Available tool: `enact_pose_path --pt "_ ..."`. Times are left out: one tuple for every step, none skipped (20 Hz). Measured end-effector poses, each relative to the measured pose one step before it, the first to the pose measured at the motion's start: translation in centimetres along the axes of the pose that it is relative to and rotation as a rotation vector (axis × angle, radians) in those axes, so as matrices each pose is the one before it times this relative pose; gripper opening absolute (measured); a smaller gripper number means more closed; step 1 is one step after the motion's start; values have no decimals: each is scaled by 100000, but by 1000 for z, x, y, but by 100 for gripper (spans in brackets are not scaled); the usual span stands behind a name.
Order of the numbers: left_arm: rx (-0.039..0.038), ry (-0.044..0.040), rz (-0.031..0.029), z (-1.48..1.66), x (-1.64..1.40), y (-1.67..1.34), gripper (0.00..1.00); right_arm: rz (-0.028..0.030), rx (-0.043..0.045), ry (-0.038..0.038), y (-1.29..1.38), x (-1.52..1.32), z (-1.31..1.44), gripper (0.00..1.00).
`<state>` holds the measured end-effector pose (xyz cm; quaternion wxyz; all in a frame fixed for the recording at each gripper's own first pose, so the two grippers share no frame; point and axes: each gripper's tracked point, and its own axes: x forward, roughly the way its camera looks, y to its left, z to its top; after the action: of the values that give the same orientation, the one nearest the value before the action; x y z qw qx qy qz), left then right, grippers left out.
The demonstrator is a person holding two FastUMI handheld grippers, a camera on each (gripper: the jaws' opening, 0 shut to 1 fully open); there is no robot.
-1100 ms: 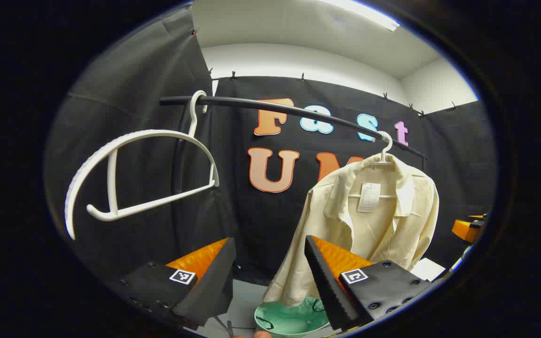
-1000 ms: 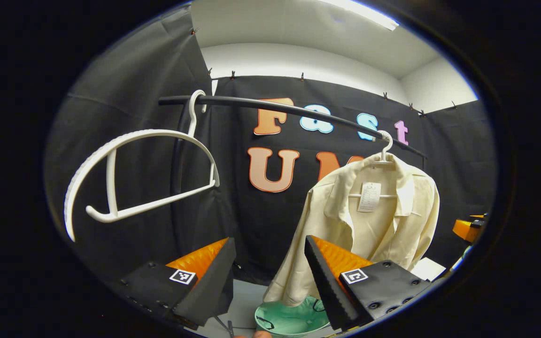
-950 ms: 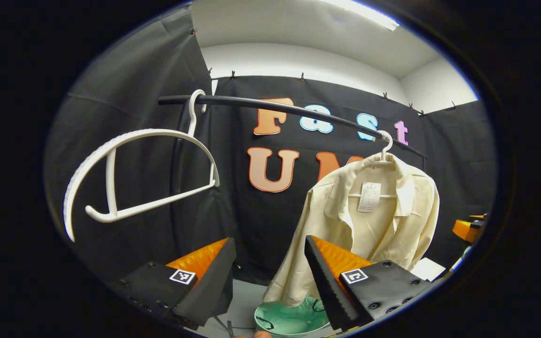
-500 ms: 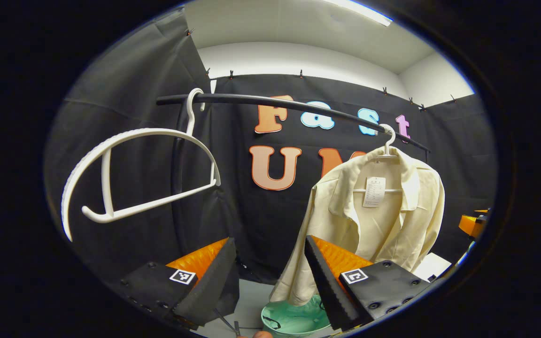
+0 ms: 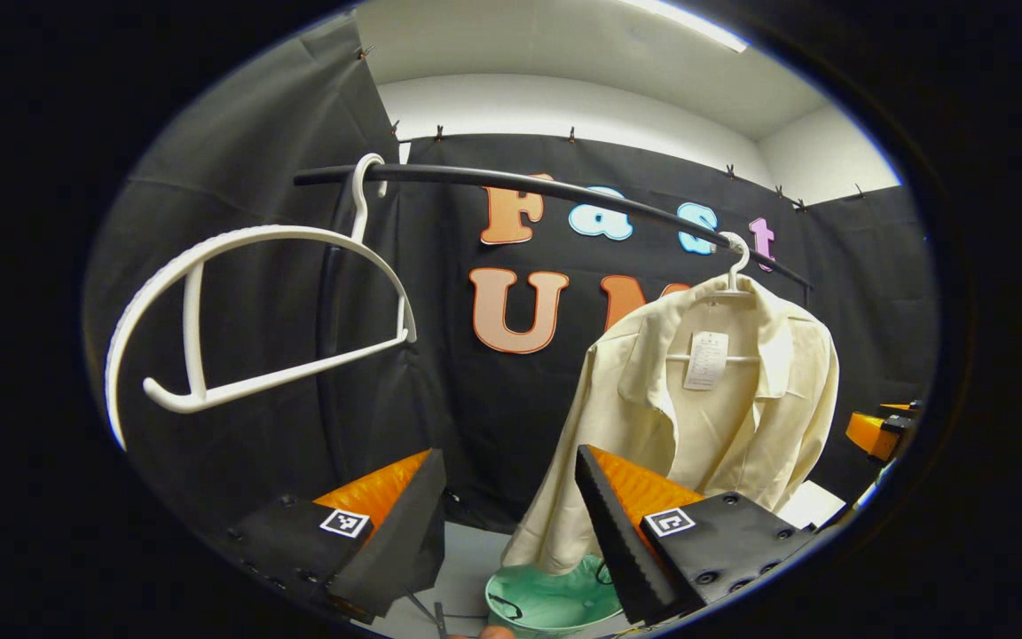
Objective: Grasp the clothes on the hanger with both hands and then place them into the laundry hamper below.
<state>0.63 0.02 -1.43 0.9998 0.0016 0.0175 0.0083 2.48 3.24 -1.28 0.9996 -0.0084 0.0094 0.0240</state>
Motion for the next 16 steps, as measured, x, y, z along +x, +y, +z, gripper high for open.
enact_pose_path --pt "-154 172 394 -79 -118 135 96 919 256 500 618 432 -161 94" --pt "-155 216 367 -28 -43 260 96 1193 417 371 647 609 -33 94" --pt "9 202 589 -100 -78 270 96 1285 568 514 607 367 -176 95" --pt "151 201 682 -49 30 221 96 1593 442 631 640 359 -265 94" --pt "92 22 647 -39 78 451 96 1084 103 505 479 371 -161 95" --pt "-15 -51 744 32 -134 362 97 378 -263 444 246 430 -130 94" --pt "42 55 753 -81 -221 377 96 207 -347 439 237 415 -136 94" --pt "-71 234 813 -86 -206 419 96 230 -138 636 337 531 -205 94" --pt "-267 404 450 -237 -208 197 96 246 115 903 319 565 -243 94" --pt "-278 545 295 -195 -64 246 93 767 248 938 459 626 -175 94" --pt "-81 610 178 -157 -111 121 93 637 381 629 437 578 -81 94" --pt "402 446 457 -199 40 280 96 674 380 145 487 666 112 94" --pt "514 -24 459 -9 -103 234 96 221 27 -212 385 596 109 95" --pt "513 -147 479 113 -38 300 96 -104 -395 -206 243 533 131 94" --pt "346 -201 245 102 -14 212 96 -75 -621 -257 328 447 103 94" --pt "288 -165 191 49 31 35 96 93 -703 -191 455 491 90 94"
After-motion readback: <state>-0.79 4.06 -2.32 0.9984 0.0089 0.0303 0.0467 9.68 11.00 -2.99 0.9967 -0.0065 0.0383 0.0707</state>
